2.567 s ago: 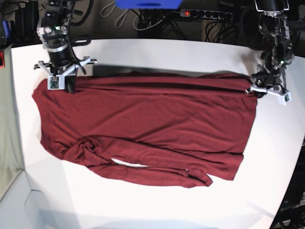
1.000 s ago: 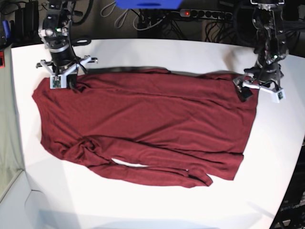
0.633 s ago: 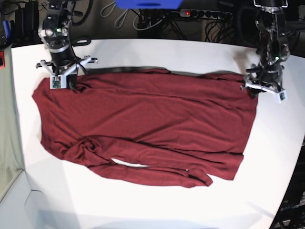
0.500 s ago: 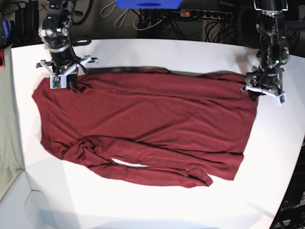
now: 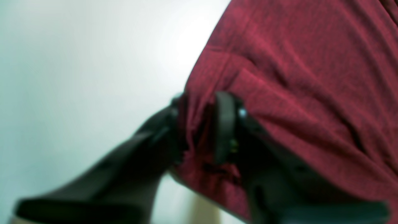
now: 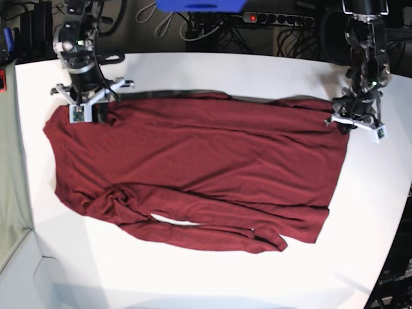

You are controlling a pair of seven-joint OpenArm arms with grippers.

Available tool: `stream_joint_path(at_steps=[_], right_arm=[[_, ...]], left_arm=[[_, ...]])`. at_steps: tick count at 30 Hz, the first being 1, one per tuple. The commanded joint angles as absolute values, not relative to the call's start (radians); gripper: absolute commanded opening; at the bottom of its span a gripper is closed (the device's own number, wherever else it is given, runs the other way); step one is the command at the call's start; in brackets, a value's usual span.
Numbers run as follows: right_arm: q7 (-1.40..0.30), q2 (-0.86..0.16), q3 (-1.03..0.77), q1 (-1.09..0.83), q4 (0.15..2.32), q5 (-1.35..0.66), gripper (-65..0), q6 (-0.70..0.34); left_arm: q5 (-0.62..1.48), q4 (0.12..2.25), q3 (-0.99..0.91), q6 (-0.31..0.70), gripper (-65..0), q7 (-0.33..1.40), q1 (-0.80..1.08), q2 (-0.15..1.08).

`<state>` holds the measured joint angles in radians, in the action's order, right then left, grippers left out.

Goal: Layout the t-shirt on the table in an organized manner, then fold the t-shirt properly
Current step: 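Hold the shirt edges with both grippers and adjust the right gripper grip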

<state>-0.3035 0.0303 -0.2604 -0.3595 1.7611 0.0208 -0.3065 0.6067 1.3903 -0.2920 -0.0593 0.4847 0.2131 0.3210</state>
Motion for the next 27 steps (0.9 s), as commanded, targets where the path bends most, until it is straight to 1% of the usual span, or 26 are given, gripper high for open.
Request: stream_joint_path(at_steps=[1, 2, 5, 9, 16, 18, 23, 27], right_arm=[[-0.272, 0.018, -0.262, -0.343, 1.779, 0.013, -54.3, -0.305], [-0.275, 0.007, -0.262, -0.332, 1.779, 0.013, -54.8, -0.305], [-0.329, -0.016, -0.248, -0.3, 1.781, 0.013, -54.8, -0.305], [-0.395, -0.036, -0.232, -0.263, 1.779, 0.013, -54.8, -0.305], [-0.401, -0.068, -0.2, -0.232, 1.825, 0.013, -53.7, -0.306], [-0.43, -0.071, -0.202, -0.234, 1.865, 0.015, -50.8, -0.306], [-0.591, -0.071, -0.225, -0.243, 1.952, 0.015, -36.9, -0.305], [-0.621, -0.067, -0.228, -0.294, 1.968, 0.013, -31.5, -0.305]], left_arm=[[0.616, 1.389, -0.289, -0.065, -61.0, 0.553, 0.223, 0.323], [0.616, 1.386, -0.289, -0.065, -65.0, 0.553, 0.223, 0.323], [0.616, 1.385, -0.289, -0.065, -64.2, 0.553, 0.214, 0.323], [0.616, 1.383, -0.289, -0.065, -65.0, 0.553, 0.211, 0.325], [0.616, 1.383, -0.291, -0.065, -64.9, 0.553, 0.211, 0.325], [0.616, 1.383, -0.291, -0.065, -64.9, 0.553, 0.209, 0.325], [0.616, 1.383, -0.291, -0.065, -64.9, 0.553, 0.209, 0.325], [0.616, 1.383, -0.291, -0.065, -64.9, 0.553, 0.209, 0.325]])
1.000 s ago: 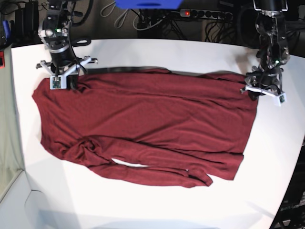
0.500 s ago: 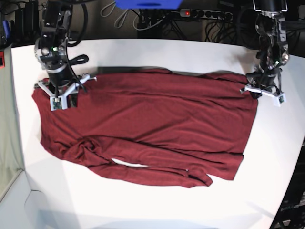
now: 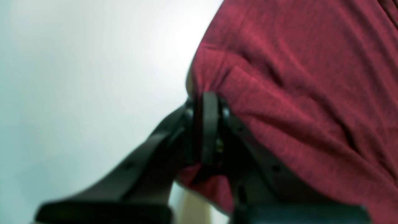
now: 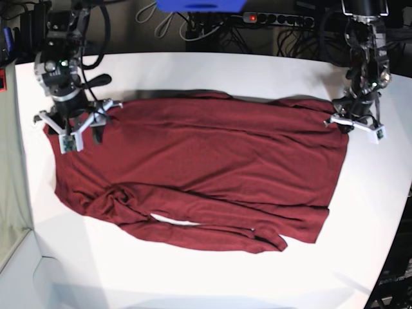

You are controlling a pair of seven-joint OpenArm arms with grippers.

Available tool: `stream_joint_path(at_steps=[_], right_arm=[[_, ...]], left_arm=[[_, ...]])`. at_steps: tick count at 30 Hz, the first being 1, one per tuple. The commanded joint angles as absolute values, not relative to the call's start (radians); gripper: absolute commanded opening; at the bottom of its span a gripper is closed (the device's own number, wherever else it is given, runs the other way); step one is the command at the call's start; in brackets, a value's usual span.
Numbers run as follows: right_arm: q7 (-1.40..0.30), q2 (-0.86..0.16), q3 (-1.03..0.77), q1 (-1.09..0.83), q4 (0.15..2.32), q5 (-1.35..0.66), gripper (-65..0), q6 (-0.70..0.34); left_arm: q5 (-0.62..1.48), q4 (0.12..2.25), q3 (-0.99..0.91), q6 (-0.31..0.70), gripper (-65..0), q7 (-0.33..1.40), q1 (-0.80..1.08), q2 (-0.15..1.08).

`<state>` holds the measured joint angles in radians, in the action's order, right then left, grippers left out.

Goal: Layout the t-shirt on the table in an organized manner, then fold the t-shirt properly
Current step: 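Hold the shirt edges with both grippers and adjust the right gripper grip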

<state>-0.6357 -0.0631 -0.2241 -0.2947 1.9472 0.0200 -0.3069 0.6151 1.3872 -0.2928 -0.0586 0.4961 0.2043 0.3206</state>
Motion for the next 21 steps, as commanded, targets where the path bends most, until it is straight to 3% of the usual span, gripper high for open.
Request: stream_joint_path(at_steps=[1, 21], right_arm=[[-0.621, -0.065, -0.223, -0.312, 1.968, 0.013, -31.0, -0.305], [-0.618, -0.021, -0.179, -0.364, 1.956, 0.012, -29.2, -0.305]], left_arm=[[0.616, 1.383, -0.291, -0.065, -64.9, 0.553, 0.208, 0.325], [0.616, 1.382, -0.291, -0.065, -64.9, 0.553, 0.185, 0.325]])
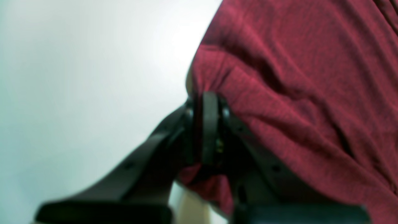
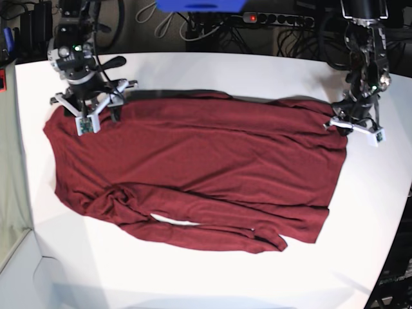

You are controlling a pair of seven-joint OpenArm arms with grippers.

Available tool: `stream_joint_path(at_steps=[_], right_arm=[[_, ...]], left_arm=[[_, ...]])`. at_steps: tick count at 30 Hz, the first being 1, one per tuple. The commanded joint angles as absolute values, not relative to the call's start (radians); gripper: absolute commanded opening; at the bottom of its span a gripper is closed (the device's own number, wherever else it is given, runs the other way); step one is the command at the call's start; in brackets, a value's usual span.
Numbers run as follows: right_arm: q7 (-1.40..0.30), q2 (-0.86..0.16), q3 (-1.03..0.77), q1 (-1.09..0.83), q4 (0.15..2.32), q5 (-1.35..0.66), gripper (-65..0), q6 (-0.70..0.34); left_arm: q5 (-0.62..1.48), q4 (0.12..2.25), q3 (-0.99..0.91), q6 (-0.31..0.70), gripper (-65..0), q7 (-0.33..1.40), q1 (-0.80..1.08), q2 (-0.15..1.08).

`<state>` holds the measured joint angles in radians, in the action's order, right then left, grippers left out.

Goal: Layout the t-shirt on the table in an organized manner, then fold the t-shirt properly
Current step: 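Hold the shirt edges with both grippers and adjust the right gripper grip, then lift the collar edge with the right gripper and pull it toward the left gripper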

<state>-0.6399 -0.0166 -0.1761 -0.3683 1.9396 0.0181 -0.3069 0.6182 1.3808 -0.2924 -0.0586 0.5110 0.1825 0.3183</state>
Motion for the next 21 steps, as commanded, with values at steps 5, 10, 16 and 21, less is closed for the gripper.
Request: stream_joint_path(at_steps=[5, 10, 16, 21], right_arm=[[-0.618, -0.022, -0.18, -0.343, 1.905, 0.013, -29.2, -0.305], [-0.618, -0.022, -0.18, -0.335, 1.883, 0.013, -29.3, -0.305], [-0.616, -0.022, -0.18, -0.314, 1.851, 0.013, -29.8, -0.305], [-0.616, -0.022, -0.18, -0.291, 1.811, 0.013, -41.3, -0.305]], left_arm=[[0.616, 1.382, -0.291, -0.065, -64.9, 0.553, 0.183, 0.325], [0.616, 1.382, -0.291, -0.065, -64.9, 0.553, 0.183, 0.325], [0.616, 1.382, -0.291, -0.065, -64.9, 0.553, 0.183, 0.325], [0.616, 1.382, -0.291, -0.065, -64.9, 0.553, 0.183, 0.325]])
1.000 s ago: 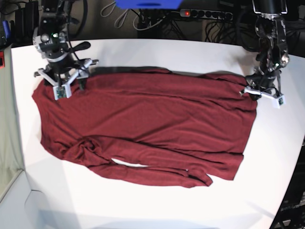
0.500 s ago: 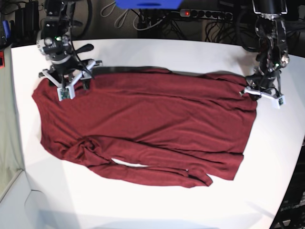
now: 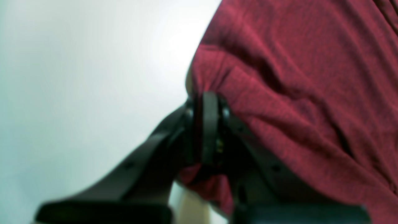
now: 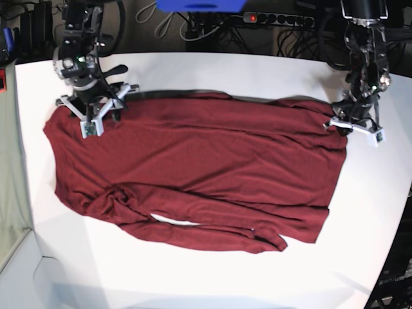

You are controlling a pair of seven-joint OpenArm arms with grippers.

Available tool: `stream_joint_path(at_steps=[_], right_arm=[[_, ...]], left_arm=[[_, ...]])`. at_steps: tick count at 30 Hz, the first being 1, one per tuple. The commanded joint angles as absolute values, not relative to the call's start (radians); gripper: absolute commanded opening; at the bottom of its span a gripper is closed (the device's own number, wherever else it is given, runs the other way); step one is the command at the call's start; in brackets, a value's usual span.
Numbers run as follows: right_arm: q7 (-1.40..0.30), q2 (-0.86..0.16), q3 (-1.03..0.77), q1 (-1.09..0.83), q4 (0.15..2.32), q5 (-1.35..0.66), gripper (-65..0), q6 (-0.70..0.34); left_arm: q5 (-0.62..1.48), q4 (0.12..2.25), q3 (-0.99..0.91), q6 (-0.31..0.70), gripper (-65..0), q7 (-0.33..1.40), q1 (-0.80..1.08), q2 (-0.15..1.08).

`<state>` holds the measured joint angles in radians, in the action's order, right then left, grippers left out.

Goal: Layout the t-shirt on the table in an organized manner, then fold the t-shirt properly
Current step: 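Lift the collar edge with the right gripper and pull it toward the left gripper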

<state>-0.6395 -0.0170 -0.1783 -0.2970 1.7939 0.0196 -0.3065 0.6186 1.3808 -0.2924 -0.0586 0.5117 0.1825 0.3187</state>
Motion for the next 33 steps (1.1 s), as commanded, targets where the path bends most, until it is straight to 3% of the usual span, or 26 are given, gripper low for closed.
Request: stream_joint_path(at_steps=[1, 9, 25, 27, 33], right_arm=[[-0.616, -0.022, -0.18, -0.291, 1.811, 0.013, -44.7, -0.305], [-0.618, -0.022, -0.18, -0.257, 1.811, 0.013, -64.8, -0.305], [-0.624, -0.073, -0.171, -0.084, 1.669, 0.013, -64.9, -0.305], [-0.624, -0.081, -0.17, -0.068, 1.653, 0.013, -60.0, -0.305], [-0.625, -0.093, -0.17, -0.077, 1.687, 0.013, -32.7, -0.305]], left_arm=[[0.616, 1.382, -0.291, -0.065, -64.9, 0.553, 0.183, 0.325], [0.616, 1.382, -0.291, -0.065, -64.9, 0.553, 0.183, 0.325], [0.616, 1.385, -0.291, -0.065, -64.9, 0.553, 0.183, 0.325], [0.616, 1.385, -0.291, -0.065, -64.9, 0.553, 0.183, 0.325], [0.616, 1.389, -0.291, -0.065, -64.9, 0.553, 0.179, 0.325]])
